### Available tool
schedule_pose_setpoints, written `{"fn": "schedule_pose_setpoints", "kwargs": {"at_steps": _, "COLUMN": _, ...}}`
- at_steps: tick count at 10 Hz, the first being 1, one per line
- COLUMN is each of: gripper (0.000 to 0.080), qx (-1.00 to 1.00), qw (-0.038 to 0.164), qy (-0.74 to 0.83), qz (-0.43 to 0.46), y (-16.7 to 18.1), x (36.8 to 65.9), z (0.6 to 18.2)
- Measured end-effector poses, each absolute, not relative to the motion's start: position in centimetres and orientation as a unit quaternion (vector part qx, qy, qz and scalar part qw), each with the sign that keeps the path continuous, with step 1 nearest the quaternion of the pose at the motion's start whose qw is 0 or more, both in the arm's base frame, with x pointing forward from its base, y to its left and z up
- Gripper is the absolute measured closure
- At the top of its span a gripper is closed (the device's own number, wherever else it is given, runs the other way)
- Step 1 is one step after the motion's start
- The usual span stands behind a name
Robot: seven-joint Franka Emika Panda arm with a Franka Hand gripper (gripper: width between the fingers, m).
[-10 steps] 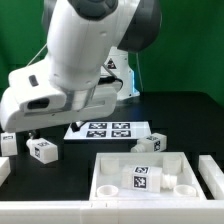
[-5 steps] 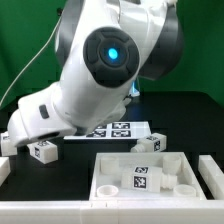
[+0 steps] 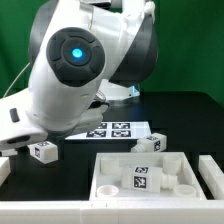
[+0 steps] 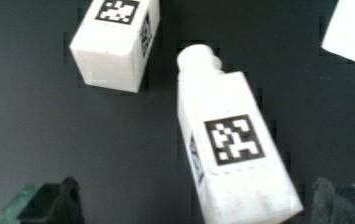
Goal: Assemble one leg
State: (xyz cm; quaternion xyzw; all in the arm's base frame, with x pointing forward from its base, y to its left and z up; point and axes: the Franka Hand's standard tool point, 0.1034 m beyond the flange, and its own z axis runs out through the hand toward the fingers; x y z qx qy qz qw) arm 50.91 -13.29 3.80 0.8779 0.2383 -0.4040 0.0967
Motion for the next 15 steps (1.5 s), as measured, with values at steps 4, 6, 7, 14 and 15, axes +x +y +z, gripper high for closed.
{"fn": "schedule_pose_setpoints", "kwargs": {"at_steps": 4, "gripper": 0.0150, "qx": 0.872, "qw": 0.094, "qy": 0.239, "qz": -0.417, "y": -13.0, "x": 49.5, "z": 2.3}}
{"fn": "schedule_pose_setpoints", "kwargs": {"at_steps": 6, "gripper": 0.0150, "qx": 0.870, "qw": 0.093, "qy": 0.240, "qz": -0.420, "y": -13.0, "x": 49.2, "z": 1.6}}
{"fn": "schedule_pose_setpoints", "kwargs": {"at_steps": 7, "gripper": 0.0150, "qx": 0.870, "qw": 0.093, "qy": 0.241, "qz": -0.419, "y": -13.1, "x": 49.2, "z": 1.2}}
{"fn": "schedule_pose_setpoints", "kwargs": {"at_steps": 14, "gripper": 0.0516, "qx": 0.870, "qw": 0.096, "qy": 0.244, "qz": -0.418, "y": -12.5, "x": 49.2, "z": 1.1}}
{"fn": "schedule_pose_setpoints", "kwargs": {"at_steps": 15, "gripper": 0.0516, "qx": 0.869, "qw": 0.098, "qy": 0.247, "qz": -0.417, "y": -11.6, "x": 49.1, "z": 1.1}}
